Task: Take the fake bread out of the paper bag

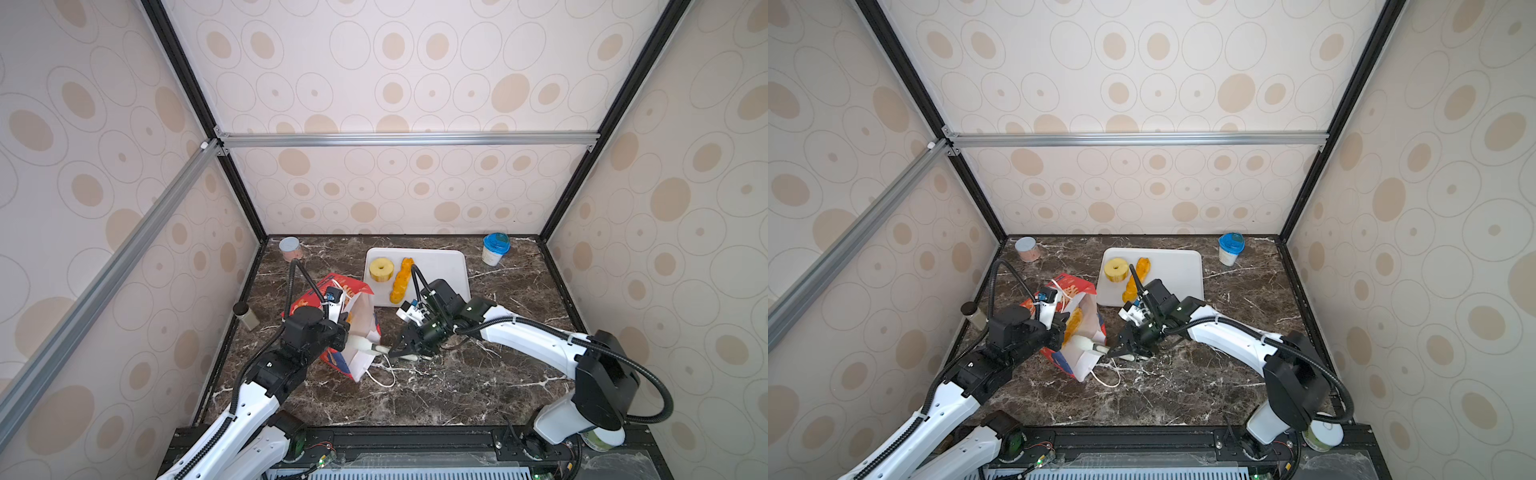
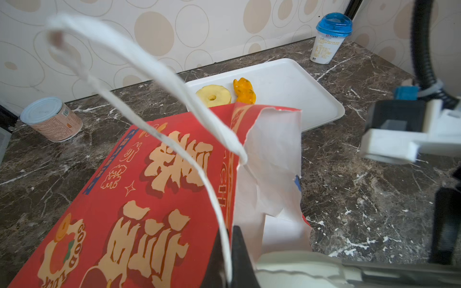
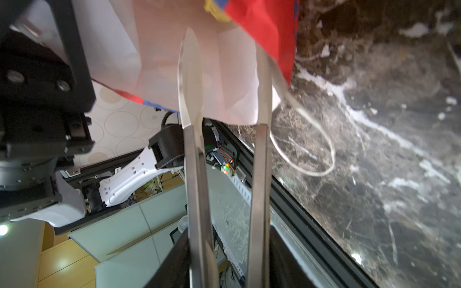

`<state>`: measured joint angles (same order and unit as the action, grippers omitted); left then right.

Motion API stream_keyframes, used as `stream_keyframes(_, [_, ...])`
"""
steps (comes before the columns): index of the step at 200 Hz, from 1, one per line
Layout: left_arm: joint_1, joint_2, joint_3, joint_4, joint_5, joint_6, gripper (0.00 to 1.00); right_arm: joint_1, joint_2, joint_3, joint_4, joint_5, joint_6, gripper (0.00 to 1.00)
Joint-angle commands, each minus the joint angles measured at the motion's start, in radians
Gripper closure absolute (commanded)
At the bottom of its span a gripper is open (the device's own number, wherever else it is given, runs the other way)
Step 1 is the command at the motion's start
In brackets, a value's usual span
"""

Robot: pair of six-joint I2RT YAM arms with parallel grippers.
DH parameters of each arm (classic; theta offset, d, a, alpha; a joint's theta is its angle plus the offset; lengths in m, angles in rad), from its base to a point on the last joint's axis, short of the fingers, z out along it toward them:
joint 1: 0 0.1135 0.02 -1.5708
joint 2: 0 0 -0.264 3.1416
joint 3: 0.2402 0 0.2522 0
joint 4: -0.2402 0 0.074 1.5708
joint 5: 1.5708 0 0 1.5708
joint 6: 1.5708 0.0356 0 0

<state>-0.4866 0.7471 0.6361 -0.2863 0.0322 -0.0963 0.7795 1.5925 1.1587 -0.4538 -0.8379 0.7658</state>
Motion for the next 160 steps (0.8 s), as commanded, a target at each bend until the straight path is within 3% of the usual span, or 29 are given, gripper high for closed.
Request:
stream_keyframes(1, [-0.009,-0.016,-0.007,0.049,-0.005,0.017,1.00,0.004,0.067,0.098,0.016,-0.023,-0.045,0.55])
stream_keyframes(122, [-0.012,-0.035,-0.028,0.084,0.000,0.035,1.00,0.013,0.426,0.493,-0.358,0.022,-0.276,0.52])
stream_keyframes(160, [-0.014,-0.041,-0.041,0.084,0.002,0.041,1.00,0.017,0.483,0.529,-0.376,0.042,-0.291,0.56])
